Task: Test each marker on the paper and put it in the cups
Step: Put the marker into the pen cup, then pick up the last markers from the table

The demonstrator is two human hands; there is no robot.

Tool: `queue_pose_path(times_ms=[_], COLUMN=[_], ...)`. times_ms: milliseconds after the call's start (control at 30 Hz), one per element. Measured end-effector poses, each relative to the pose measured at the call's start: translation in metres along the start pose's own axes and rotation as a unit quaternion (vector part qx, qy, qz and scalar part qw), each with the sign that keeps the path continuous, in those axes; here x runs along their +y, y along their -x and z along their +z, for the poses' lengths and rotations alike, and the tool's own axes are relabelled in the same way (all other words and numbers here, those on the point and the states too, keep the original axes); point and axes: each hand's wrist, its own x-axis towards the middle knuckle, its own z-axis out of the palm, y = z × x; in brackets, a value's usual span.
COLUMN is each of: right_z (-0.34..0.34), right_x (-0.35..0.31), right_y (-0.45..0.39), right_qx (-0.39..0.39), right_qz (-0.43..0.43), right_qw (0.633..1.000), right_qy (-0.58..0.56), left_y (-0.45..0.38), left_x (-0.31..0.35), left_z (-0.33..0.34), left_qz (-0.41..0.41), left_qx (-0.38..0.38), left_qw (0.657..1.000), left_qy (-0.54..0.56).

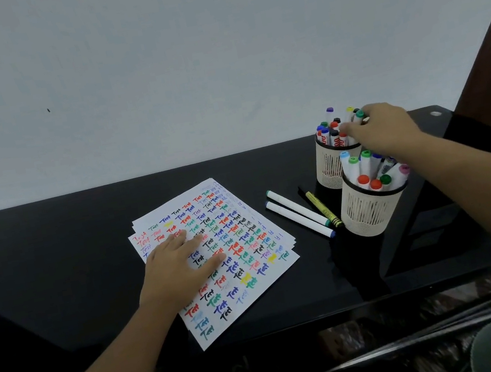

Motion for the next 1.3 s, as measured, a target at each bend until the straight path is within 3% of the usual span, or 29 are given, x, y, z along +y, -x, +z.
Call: queue_pose_path(times_ms=[233,333,467,567,767,867,1033,1167,1300], right_z=[-0.009,-0.010,0.014,0.052,0.132,0.149,0.157,0.162,0.165], right_x=[-0.034,-0.064,-0.102,-0.119,-0.108,-0.096,-0.092,-0.091,-0.089], right_y=[0.015,0.029,0.055,0.076,0.105,0.110,0.109,0.110,0.110], right_qx=[0.138,0.140,0.077,-0.031,-0.244,-0.253,-0.255,-0.252,-0.262], right_qz=[-0.119,-0.184,-0.241,-0.250,-0.168,-0.141,-0.132,-0.127,-0.106], right_qw=[0.982,0.972,0.967,0.968,0.955,0.957,0.958,0.958,0.959], right_qy=[0.057,0.044,-0.015,-0.025,-0.019,-0.002,0.025,0.041,-0.016], left_y=[0.000,0.001,0.002,0.004,0.013,0.024,0.053,0.063,0.062], left_x=[0.001,0.003,0.003,0.003,-0.001,-0.014,-0.034,-0.035,-0.033], left_z=[-0.001,-0.003,-0.005,-0.006,-0.017,-0.024,-0.023,-0.020,-0.018], left_qz=[-0.001,-0.003,-0.005,-0.006,-0.031,-0.078,-0.184,-0.156,-0.140], left_qx=[0.004,0.001,0.004,0.037,0.189,0.205,0.128,0.129,0.106], left_qw=[1.000,1.000,0.999,0.996,0.959,0.964,0.973,0.975,0.981], left_qy=[0.008,0.011,0.032,0.080,0.211,0.147,0.057,0.086,0.084])
